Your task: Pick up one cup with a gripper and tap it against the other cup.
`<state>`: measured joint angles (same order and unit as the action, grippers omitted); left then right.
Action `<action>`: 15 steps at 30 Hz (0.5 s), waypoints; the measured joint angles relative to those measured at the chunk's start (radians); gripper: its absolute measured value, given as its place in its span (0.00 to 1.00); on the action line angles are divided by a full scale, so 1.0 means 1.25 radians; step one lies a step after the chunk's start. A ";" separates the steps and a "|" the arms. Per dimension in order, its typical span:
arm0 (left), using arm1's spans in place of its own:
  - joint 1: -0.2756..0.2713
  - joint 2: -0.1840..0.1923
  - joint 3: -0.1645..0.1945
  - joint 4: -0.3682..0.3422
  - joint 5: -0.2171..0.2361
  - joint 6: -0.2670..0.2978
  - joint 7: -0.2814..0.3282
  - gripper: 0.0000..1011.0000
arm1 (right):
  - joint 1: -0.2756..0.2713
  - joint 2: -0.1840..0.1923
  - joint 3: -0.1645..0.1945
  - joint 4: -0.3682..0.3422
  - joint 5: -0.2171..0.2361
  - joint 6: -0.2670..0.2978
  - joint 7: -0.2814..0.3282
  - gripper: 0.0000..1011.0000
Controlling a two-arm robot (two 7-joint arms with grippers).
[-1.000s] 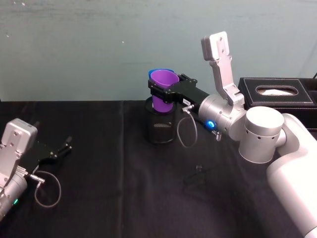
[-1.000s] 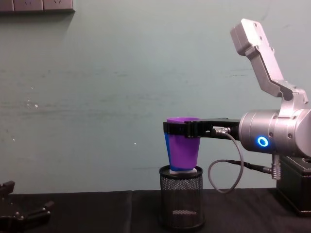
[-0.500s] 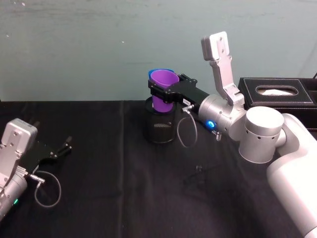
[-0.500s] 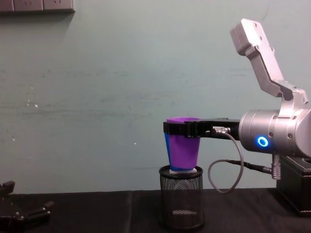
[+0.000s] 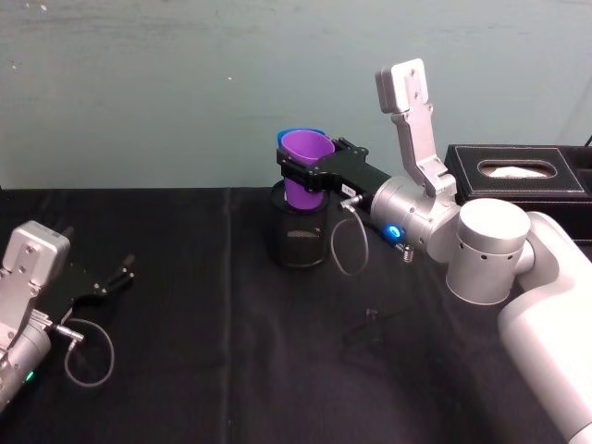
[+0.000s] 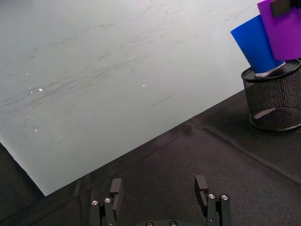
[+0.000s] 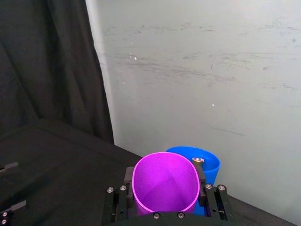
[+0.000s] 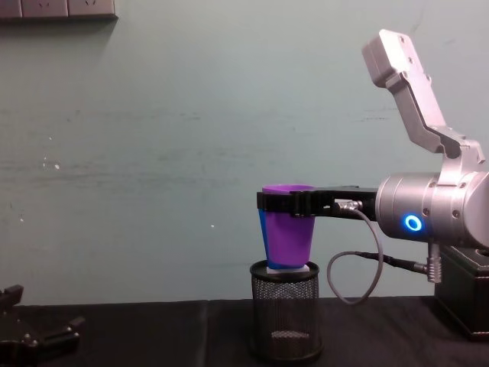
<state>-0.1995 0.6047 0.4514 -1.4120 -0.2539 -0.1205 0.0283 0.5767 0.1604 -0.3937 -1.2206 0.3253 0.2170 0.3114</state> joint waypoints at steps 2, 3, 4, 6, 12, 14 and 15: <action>0.000 0.000 0.000 0.000 0.000 0.000 0.000 0.99 | 0.000 0.000 0.000 0.000 0.000 0.000 0.000 0.73; 0.000 0.000 0.000 0.000 0.000 0.000 0.000 0.99 | 0.000 0.000 0.000 0.000 0.000 0.000 0.000 0.73; 0.000 0.000 0.000 0.000 0.000 0.000 0.000 0.99 | 0.000 0.000 0.000 0.000 0.000 0.000 0.000 0.73; 0.000 0.000 0.000 0.000 0.000 0.000 0.000 0.99 | 0.000 0.000 0.000 0.000 0.000 0.000 0.000 0.73; 0.000 0.000 0.000 0.000 0.000 0.000 0.000 0.99 | 0.000 0.000 0.000 0.000 0.000 0.000 0.000 0.73; 0.000 0.000 0.000 0.000 0.000 0.000 0.000 0.99 | 0.000 0.000 0.000 0.000 0.000 0.000 0.000 0.73; 0.000 0.000 0.000 0.000 0.000 0.000 0.000 0.99 | 0.000 0.000 0.000 0.000 0.000 0.000 0.000 0.73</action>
<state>-0.1995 0.6047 0.4514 -1.4120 -0.2539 -0.1205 0.0283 0.5766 0.1604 -0.3937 -1.2206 0.3253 0.2170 0.3114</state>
